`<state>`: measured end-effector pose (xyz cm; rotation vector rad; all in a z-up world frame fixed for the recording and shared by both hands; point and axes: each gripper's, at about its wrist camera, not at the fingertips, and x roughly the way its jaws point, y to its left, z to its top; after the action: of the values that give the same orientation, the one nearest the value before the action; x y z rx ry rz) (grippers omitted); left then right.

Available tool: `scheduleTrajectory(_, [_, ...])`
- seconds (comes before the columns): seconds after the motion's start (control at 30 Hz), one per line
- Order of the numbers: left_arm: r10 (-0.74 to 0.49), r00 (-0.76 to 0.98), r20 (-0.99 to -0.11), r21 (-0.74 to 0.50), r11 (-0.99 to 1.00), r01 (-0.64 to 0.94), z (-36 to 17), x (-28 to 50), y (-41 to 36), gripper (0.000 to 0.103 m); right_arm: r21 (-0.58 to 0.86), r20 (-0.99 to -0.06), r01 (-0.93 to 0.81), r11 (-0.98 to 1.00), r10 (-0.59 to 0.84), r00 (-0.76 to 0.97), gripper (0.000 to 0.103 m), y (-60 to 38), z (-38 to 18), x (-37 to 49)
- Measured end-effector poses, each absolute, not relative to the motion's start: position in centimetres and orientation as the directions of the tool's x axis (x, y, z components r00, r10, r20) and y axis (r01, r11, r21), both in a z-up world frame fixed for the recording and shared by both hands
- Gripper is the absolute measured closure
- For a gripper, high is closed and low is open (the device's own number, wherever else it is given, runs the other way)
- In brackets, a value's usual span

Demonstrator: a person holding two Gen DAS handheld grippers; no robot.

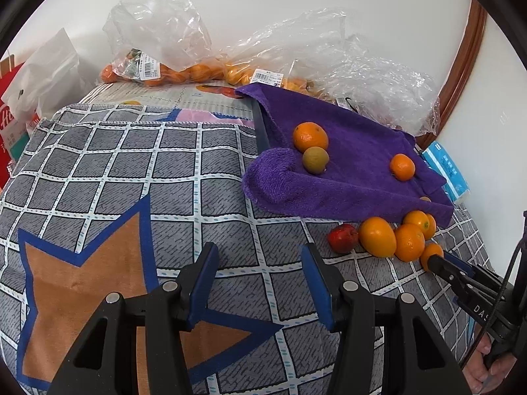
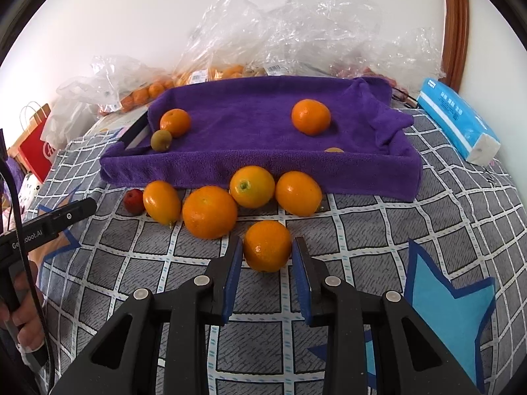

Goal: Organize fruits
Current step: 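Close the right tool on an orange beside the tray, then close the left tool on the red fruit while the right tool holds its orange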

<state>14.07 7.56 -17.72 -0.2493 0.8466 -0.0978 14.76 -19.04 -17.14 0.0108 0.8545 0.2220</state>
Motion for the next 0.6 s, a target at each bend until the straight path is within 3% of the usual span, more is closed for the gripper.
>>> scheduleTrajectory(0.13, [-0.204,0.664,-0.720,-0.261,0.965,0.013,-17.5,13.9,7.3,0.053,0.071,-0.751,-0.192,0.979,0.179,0.635,0.068,-18.5,-17.3,15.3])
scheduleTrajectory(0.6, [-0.336,0.612,-0.716,-0.334,0.935,0.122,-16.4,14.1,3.4,0.055,0.032,-0.711,-0.147,0.989,0.126,0.692,0.071,-21.7,-16.8,15.1])
